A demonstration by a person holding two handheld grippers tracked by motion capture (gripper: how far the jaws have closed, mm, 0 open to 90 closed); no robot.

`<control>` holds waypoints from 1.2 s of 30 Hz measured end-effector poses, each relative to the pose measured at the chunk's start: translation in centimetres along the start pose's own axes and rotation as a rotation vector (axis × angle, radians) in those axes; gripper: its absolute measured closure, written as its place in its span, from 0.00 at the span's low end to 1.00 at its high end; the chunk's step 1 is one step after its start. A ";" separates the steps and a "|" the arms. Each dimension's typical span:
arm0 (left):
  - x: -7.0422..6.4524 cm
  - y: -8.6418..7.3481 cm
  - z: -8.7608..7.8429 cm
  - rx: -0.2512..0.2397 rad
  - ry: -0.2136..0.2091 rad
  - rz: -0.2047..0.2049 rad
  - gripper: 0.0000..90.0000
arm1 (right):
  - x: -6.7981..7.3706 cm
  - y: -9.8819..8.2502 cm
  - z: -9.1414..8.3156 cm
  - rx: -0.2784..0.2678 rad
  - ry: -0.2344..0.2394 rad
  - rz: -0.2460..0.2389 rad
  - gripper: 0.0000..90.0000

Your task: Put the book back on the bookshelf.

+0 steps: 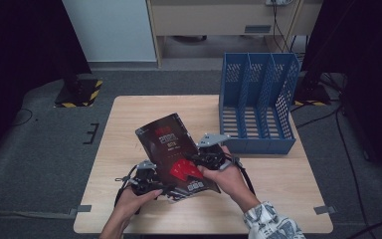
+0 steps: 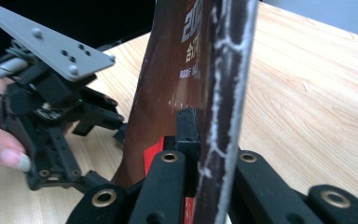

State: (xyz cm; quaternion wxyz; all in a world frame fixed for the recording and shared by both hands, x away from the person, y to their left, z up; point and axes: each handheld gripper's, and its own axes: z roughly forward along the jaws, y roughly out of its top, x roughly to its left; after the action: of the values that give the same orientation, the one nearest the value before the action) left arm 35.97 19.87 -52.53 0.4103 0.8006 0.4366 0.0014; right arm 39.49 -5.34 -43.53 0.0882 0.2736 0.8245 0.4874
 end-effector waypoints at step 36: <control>0.4 1.6 -2.8 -0.044 0.080 0.038 0.97 | -0.3 0.8 -0.8 -0.018 -0.006 -0.122 0.90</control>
State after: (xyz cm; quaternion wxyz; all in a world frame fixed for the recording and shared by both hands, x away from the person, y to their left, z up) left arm 36.37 21.56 -49.78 0.4099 0.7989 0.4372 0.0505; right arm 39.68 -5.79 -42.51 0.1228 0.2237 0.8349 0.4877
